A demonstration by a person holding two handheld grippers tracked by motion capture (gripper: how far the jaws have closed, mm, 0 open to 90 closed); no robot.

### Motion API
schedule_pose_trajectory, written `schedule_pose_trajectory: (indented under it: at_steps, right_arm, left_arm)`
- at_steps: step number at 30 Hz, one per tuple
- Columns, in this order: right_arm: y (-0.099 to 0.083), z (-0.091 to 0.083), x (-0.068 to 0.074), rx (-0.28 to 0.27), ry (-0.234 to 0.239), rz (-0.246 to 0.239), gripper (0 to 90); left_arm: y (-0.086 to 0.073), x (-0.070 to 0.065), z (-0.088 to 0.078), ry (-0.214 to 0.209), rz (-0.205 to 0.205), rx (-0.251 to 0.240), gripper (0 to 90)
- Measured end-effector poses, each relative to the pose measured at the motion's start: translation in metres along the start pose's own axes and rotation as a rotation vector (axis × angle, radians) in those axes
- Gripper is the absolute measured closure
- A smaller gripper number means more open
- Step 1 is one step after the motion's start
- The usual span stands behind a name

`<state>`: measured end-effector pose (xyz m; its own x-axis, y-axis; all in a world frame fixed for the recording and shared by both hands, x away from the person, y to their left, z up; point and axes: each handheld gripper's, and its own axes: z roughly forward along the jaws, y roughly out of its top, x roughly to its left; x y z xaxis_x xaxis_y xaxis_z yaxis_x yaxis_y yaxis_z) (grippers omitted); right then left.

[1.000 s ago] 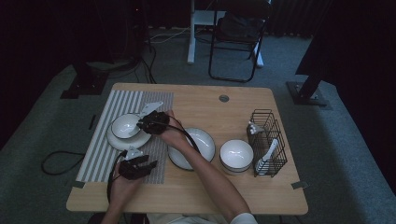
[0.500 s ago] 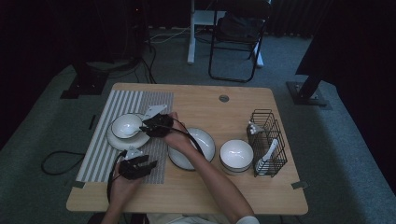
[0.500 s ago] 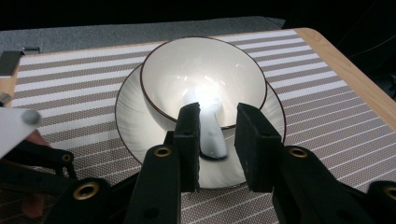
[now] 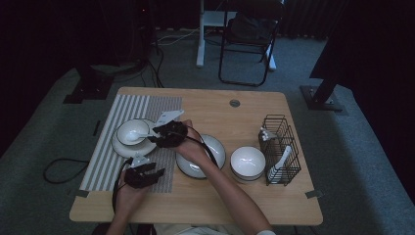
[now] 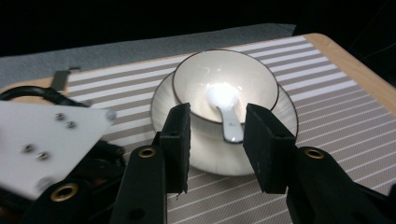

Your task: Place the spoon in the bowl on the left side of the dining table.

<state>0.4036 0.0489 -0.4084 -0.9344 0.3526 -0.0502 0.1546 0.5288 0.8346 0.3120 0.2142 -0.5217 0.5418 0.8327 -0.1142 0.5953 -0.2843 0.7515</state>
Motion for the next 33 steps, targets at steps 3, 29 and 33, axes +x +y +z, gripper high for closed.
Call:
schedule_pose_trajectory:
  at_steps: [3, 29, 33]
  right_arm:
    - [-0.004, -0.005, 0.003, 0.009, 0.001, 0.003, 59.5]
    - [-0.045, -0.049, 0.013, 0.038, -0.076, 0.066, 55.0]
    - [-0.051, -0.055, 0.015, 0.029, -0.079, 0.081, 54.9]
  left_arm:
    - [0.000, 0.000, 0.000, 0.000, 0.000, 0.001, 51.7]
    - [0.000, -0.001, 0.000, 0.001, -0.007, -0.001, 50.9]
    - [0.000, -0.001, 0.000, 0.001, -0.004, 0.004, 50.8]
